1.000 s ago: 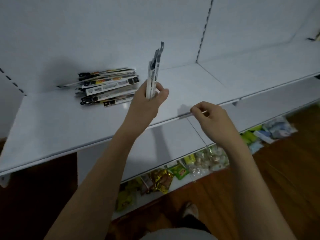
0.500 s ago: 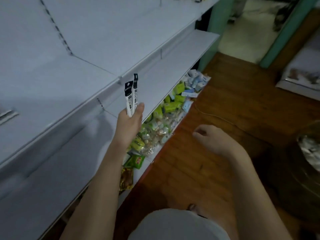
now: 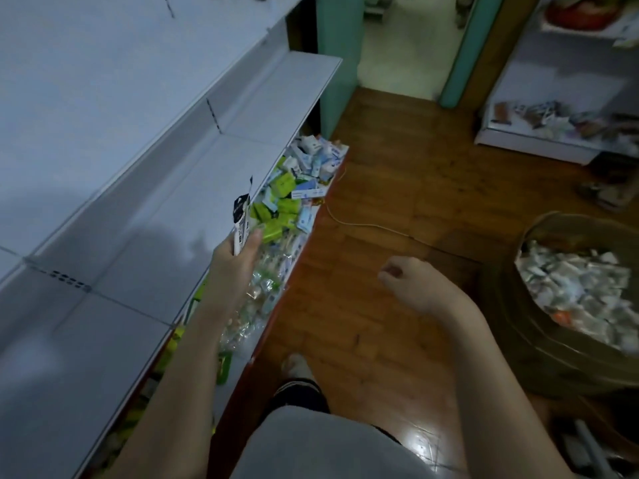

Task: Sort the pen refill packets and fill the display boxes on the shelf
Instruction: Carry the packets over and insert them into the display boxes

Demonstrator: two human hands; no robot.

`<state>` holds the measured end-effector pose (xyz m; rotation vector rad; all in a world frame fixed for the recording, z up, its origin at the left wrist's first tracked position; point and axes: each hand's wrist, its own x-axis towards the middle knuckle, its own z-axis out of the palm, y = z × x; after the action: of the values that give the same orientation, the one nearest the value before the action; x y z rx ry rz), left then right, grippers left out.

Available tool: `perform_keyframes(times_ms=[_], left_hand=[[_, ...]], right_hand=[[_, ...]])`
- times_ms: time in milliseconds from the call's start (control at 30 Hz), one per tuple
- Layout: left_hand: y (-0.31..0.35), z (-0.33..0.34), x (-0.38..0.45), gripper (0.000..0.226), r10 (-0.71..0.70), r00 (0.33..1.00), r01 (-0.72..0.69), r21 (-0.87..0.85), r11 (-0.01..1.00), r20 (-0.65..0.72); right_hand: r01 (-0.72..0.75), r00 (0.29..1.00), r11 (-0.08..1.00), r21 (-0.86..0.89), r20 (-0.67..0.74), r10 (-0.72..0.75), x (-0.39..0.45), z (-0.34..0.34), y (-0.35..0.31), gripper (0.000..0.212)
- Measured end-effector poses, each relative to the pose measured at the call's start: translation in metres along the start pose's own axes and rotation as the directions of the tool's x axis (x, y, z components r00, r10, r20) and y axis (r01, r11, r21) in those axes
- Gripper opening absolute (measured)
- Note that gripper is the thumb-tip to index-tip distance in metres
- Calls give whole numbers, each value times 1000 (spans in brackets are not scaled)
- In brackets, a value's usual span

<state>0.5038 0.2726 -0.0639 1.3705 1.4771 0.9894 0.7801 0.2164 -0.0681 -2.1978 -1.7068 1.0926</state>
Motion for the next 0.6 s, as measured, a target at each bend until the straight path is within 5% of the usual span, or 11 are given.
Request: perform_keyframes(times_ms=[233, 367, 600], left_hand=[[7, 45, 146, 40, -71, 995, 72, -14, 997, 71], [32, 82, 226, 67, -65, 986, 73, -45, 996, 153], [61, 138, 338, 28, -58, 960, 72, -41, 997, 275]], right_hand=[[-65, 998, 997, 40, 3, 65, 104, -59, 0, 25], [-125, 988, 991, 44, -82, 129, 159, -107, -7, 25], [-155, 978, 986, 62, -129, 162, 245, -166, -5, 26]])
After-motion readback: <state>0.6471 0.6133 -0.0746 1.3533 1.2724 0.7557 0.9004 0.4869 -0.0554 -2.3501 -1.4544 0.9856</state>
